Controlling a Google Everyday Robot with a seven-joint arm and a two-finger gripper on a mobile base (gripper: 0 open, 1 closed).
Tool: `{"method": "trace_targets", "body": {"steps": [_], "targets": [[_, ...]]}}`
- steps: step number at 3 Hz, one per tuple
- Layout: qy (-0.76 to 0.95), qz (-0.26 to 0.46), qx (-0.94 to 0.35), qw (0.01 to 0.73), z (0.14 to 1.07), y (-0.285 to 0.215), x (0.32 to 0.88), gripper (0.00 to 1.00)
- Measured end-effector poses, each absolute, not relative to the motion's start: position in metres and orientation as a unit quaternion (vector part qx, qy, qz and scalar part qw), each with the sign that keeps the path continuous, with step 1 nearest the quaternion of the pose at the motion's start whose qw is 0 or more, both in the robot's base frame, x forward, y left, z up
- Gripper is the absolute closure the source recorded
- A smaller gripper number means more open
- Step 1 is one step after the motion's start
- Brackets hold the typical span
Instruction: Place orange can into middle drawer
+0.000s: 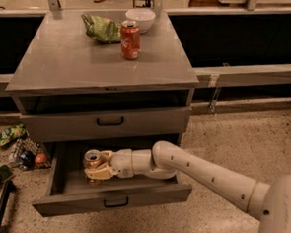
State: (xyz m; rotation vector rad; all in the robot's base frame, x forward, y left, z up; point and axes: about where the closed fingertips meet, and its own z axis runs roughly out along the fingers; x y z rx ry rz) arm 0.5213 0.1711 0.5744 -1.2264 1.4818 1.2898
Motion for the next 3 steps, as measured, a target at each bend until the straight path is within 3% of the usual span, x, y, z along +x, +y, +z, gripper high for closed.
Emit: {"method": "trace_targets", "body": {"steps": [3], "targets": [[0.54, 0.504, -0.553, 0.385, 0.491, 0.222, 0.559, 1.0]]}}
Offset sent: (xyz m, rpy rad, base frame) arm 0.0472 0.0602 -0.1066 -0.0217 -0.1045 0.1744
